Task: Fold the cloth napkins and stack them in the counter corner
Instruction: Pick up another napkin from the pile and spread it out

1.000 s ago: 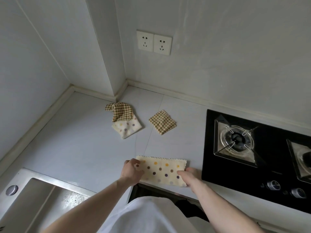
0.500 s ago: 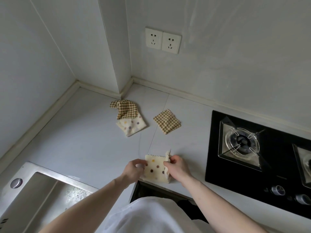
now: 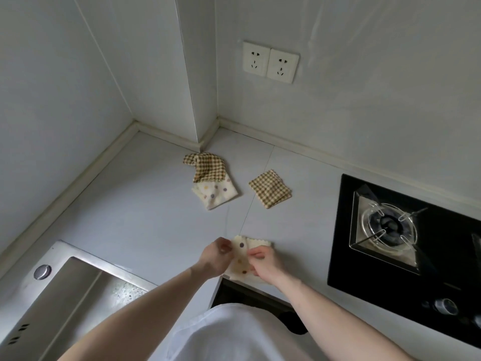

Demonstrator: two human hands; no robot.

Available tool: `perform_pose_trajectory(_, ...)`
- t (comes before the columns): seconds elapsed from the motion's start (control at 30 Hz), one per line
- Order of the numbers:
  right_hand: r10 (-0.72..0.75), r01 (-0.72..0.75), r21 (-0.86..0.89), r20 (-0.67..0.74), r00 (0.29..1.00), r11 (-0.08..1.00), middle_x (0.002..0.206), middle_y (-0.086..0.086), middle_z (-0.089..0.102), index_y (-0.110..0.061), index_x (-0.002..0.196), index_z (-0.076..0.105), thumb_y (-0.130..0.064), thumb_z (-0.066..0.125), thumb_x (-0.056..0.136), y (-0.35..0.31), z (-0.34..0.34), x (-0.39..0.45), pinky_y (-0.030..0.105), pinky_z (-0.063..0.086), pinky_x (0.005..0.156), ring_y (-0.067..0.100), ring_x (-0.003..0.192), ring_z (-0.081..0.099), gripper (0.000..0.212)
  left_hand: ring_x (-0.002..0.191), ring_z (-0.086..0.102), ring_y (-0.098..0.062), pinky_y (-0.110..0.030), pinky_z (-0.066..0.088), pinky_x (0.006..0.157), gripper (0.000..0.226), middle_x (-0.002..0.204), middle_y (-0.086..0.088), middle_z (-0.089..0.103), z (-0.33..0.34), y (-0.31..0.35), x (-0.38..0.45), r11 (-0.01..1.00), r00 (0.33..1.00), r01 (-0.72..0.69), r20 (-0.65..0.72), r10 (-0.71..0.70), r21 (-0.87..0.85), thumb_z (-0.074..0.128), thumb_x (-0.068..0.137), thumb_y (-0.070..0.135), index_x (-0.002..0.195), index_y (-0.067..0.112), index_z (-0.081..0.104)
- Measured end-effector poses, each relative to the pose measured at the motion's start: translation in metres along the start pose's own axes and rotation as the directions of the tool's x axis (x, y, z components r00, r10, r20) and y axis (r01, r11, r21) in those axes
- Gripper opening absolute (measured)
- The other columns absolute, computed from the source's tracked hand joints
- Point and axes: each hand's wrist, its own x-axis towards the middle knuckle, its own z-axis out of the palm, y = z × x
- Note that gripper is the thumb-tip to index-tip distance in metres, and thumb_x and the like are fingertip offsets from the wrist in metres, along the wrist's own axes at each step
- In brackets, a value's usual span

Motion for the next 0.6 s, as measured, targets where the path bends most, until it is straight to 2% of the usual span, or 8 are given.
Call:
perform_pose_trajectory(0.07,-0.018,0.016,-0.025,-0.082,0.996,1.0,0.106,-0.01,0.068,-0.034,0.099,0.069,-0.027,0.065,0.084,0.009,-0.01,-0.005,0.04,0.063,0.081,0.015,0.091,0.07,0.016,0.121,0.059,-0.022,-0.03,0.047,0.101,0.05,0.14,0.001,0.054,0.001,0.01,0.007,0.987,0.998,-0.056,-0.022,0.06,0.153,0.062,0.091,0.029,0.139,0.019,0.053)
perform_pose_trajectory(0.13,-0.028,0.02,-0.048,-0.158,0.987,0.999,0.116,-0.008,0.065,-0.028,0.111,0.065,-0.022,0.066,0.091,0.013,-0.02,-0.012,0.021,0.058,0.068,0.012,0.097,0.065,0.021,0.127,0.053,-0.022,-0.033,0.046,0.104,0.062,0.147,0.003,0.046,0.006,0.023,0.011,0.963,0.993,-0.114,-0.001,0.118,0.246,0.066,0.091,0.037,0.147,0.023,0.045)
perform_pose_trajectory(0.17,-0.025,0.013,-0.063,-0.187,0.982,0.998,0.121,-0.008,0.063,-0.026,0.119,0.062,-0.023,0.067,0.093,0.016,-0.024,-0.012,0.018,0.056,0.071,0.012,0.101,0.063,0.027,0.131,0.05,-0.022,-0.036,0.046,0.106,0.066,0.149,0.003,0.045,0.009,0.029,0.013,0.944,0.991,-0.136,0.025,0.135,0.3,0.067,0.09,0.04,0.149,0.025,0.042)
perform_pose_trajectory(0.23,-0.017,-0.003,-0.094,-0.21,0.977,0.996,0.128,-0.009,0.055,-0.025,0.132,0.053,-0.031,0.07,0.093,0.024,-0.03,-0.011,0.026,0.053,0.087,0.017,0.114,0.06,0.042,0.131,0.047,-0.023,-0.037,0.046,0.105,0.069,0.145,0.001,0.048,0.016,0.034,0.015,0.888,0.988,-0.156,0.064,0.142,0.434,0.068,0.089,0.044,0.15,0.025,0.04)
perform_pose_trajectory(0.33,0.017,-0.031,-0.078,-0.167,0.986,0.996,0.138,-0.006,0.051,-0.025,0.144,0.044,-0.036,0.071,0.093,0.026,-0.034,-0.008,0.032,0.049,0.097,0.02,0.123,0.056,0.059,0.112,0.054,-0.022,-0.034,0.05,0.087,0.061,0.124,0.0,0.058,0.021,0.035,0.021,0.825,0.994,-0.111,0.052,0.098,0.554,0.073,0.087,0.044,0.137,0.023,0.045)
perform_pose_trajectory(0.43,0.025,-0.031,-0.041,-0.133,0.991,0.999,0.14,-0.003,0.057,-0.024,0.145,0.044,-0.034,0.072,0.092,0.022,-0.037,-0.003,0.033,0.052,0.097,0.019,0.121,0.058,0.061,0.097,0.055,-0.02,-0.03,0.045,0.075,0.049,0.113,0.001,0.06,0.019,0.039,0.025,0.806,0.996,-0.089,0.074,0.056,0.585,0.074,0.087,0.04,0.127,0.023,0.052)
perform_pose_trajectory(0.53,0.033,-0.037,-0.033,-0.104,0.994,0.999,0.136,-0.002,0.06,-0.022,0.145,0.045,-0.03,0.073,0.09,0.017,-0.037,0.0,0.03,0.05,0.093,0.019,0.119,0.059,0.062,0.109,0.058,-0.02,-0.027,0.044,0.078,0.041,0.118,0.003,0.06,0.018,0.041,0.025,0.801,0.989,-0.146,0.115,0.096,0.581,0.072,0.088,0.029,0.127,0.027,0.061)
perform_pose_trajectory(0.6,0.026,-0.029,-0.029,-0.104,0.994,0.999,0.133,0.0,0.062,-0.021,0.143,0.049,-0.026,0.074,0.087,0.015,-0.036,0.002,0.031,0.051,0.094,0.02,0.116,0.062,0.062,0.11,0.058,-0.019,-0.025,0.043,0.077,0.033,0.112,0.007,0.057,0.016,0.041,0.025,0.832,0.986,-0.167,0.105,0.131,0.53,0.073,0.087,0.028,0.119,0.031,0.066)
